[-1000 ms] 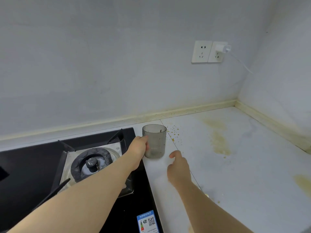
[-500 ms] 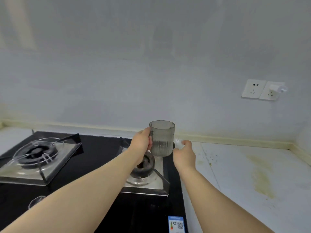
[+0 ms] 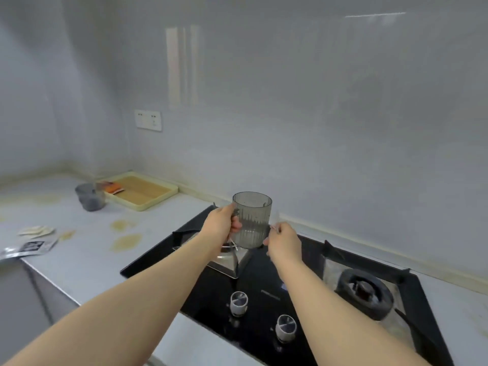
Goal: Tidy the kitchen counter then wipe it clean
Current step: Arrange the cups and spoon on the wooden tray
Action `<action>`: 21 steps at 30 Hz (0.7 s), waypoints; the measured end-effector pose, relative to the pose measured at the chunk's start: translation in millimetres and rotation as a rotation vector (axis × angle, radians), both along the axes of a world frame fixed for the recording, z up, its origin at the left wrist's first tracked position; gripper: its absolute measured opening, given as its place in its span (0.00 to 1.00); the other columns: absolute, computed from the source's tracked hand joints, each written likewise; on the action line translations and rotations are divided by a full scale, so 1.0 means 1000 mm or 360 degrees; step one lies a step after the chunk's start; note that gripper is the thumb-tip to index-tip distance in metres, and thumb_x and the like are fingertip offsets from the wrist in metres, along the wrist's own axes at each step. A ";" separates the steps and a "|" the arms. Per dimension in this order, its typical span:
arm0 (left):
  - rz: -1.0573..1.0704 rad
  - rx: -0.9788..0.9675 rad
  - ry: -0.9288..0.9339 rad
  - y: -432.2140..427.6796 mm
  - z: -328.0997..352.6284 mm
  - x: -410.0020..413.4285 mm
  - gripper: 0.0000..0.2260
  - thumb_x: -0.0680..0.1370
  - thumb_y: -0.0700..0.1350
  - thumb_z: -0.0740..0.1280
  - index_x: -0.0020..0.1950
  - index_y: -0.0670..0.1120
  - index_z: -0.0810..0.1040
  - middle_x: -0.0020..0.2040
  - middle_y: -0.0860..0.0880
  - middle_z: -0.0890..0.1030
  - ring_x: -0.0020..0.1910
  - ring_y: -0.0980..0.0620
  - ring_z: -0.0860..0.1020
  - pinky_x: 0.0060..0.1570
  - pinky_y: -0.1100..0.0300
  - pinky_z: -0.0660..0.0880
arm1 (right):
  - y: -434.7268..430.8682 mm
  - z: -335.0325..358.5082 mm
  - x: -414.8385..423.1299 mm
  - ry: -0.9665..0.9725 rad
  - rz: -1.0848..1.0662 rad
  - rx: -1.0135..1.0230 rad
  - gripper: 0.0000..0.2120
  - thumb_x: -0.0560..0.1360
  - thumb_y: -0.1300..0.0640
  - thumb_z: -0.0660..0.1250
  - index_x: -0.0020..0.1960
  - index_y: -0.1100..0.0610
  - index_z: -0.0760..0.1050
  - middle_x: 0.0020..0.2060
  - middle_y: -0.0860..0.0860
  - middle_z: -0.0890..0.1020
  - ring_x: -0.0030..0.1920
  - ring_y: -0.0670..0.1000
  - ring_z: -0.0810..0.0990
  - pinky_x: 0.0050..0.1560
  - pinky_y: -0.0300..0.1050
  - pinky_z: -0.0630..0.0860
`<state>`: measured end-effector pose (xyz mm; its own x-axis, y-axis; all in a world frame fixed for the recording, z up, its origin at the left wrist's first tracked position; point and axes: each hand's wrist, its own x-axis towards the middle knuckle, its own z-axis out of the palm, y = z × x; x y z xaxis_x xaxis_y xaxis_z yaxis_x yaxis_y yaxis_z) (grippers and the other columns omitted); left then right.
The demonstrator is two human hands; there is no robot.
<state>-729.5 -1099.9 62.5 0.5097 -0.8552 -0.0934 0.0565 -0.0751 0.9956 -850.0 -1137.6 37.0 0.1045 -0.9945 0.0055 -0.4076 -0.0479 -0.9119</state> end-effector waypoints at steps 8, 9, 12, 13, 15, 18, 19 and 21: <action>0.0243 0.0055 -0.0109 0.084 -0.015 0.176 0.15 0.81 0.46 0.54 0.34 0.47 0.65 0.31 0.47 0.71 0.31 0.52 0.67 0.27 0.64 0.58 | 0.056 -0.015 0.192 -0.0122 0.0355 0.0126 0.09 0.80 0.56 0.54 0.43 0.54 0.68 0.40 0.56 0.78 0.38 0.54 0.74 0.43 0.50 0.72; 0.0255 0.0073 -0.0095 0.090 -0.019 0.190 0.15 0.82 0.47 0.54 0.34 0.47 0.65 0.31 0.47 0.71 0.32 0.52 0.67 0.29 0.62 0.57 | 0.061 -0.018 0.207 -0.0112 0.0374 0.0139 0.10 0.80 0.56 0.54 0.40 0.53 0.67 0.42 0.58 0.79 0.39 0.55 0.74 0.43 0.51 0.72; 0.0365 0.0135 -0.0065 0.110 -0.032 0.238 0.15 0.81 0.48 0.54 0.35 0.47 0.65 0.31 0.48 0.73 0.33 0.51 0.69 0.30 0.60 0.56 | 0.073 -0.027 0.258 -0.0053 0.0452 0.0181 0.13 0.80 0.54 0.54 0.37 0.52 0.64 0.45 0.59 0.79 0.42 0.56 0.76 0.46 0.54 0.76; 0.0409 0.0151 -0.0047 0.114 -0.036 0.251 0.15 0.81 0.48 0.54 0.35 0.47 0.66 0.31 0.48 0.73 0.33 0.51 0.70 0.30 0.60 0.57 | 0.076 -0.029 0.271 -0.0032 0.0481 0.0182 0.14 0.80 0.54 0.54 0.36 0.53 0.64 0.45 0.58 0.79 0.42 0.56 0.76 0.47 0.54 0.77; 0.0508 0.0171 -0.0007 0.123 -0.046 0.279 0.15 0.81 0.48 0.54 0.36 0.47 0.66 0.31 0.48 0.74 0.33 0.51 0.71 0.29 0.60 0.57 | 0.082 -0.034 0.298 -0.0009 0.0558 0.0183 0.14 0.80 0.54 0.54 0.36 0.52 0.65 0.43 0.56 0.78 0.41 0.55 0.75 0.43 0.51 0.74; 0.0604 0.0193 0.0061 0.130 -0.058 0.313 0.14 0.82 0.48 0.55 0.38 0.46 0.67 0.32 0.48 0.74 0.34 0.51 0.72 0.29 0.61 0.58 | 0.081 -0.044 0.333 0.0028 0.0665 0.0203 0.12 0.80 0.56 0.54 0.39 0.51 0.68 0.42 0.53 0.78 0.36 0.52 0.72 0.41 0.45 0.70; 0.0631 0.0180 0.0095 0.131 -0.061 0.322 0.14 0.82 0.48 0.55 0.38 0.46 0.67 0.33 0.48 0.74 0.35 0.51 0.72 0.30 0.61 0.60 | 0.079 -0.047 0.344 0.0050 0.0695 0.0216 0.11 0.80 0.56 0.53 0.41 0.53 0.69 0.42 0.53 0.79 0.35 0.50 0.72 0.41 0.45 0.69; 0.0709 0.0169 0.0140 0.131 -0.066 0.345 0.13 0.82 0.47 0.56 0.38 0.45 0.68 0.33 0.47 0.73 0.35 0.51 0.73 0.28 0.64 0.63 | 0.073 -0.053 0.369 0.0103 0.0756 0.0233 0.10 0.81 0.56 0.53 0.44 0.56 0.69 0.42 0.55 0.79 0.32 0.49 0.70 0.40 0.43 0.69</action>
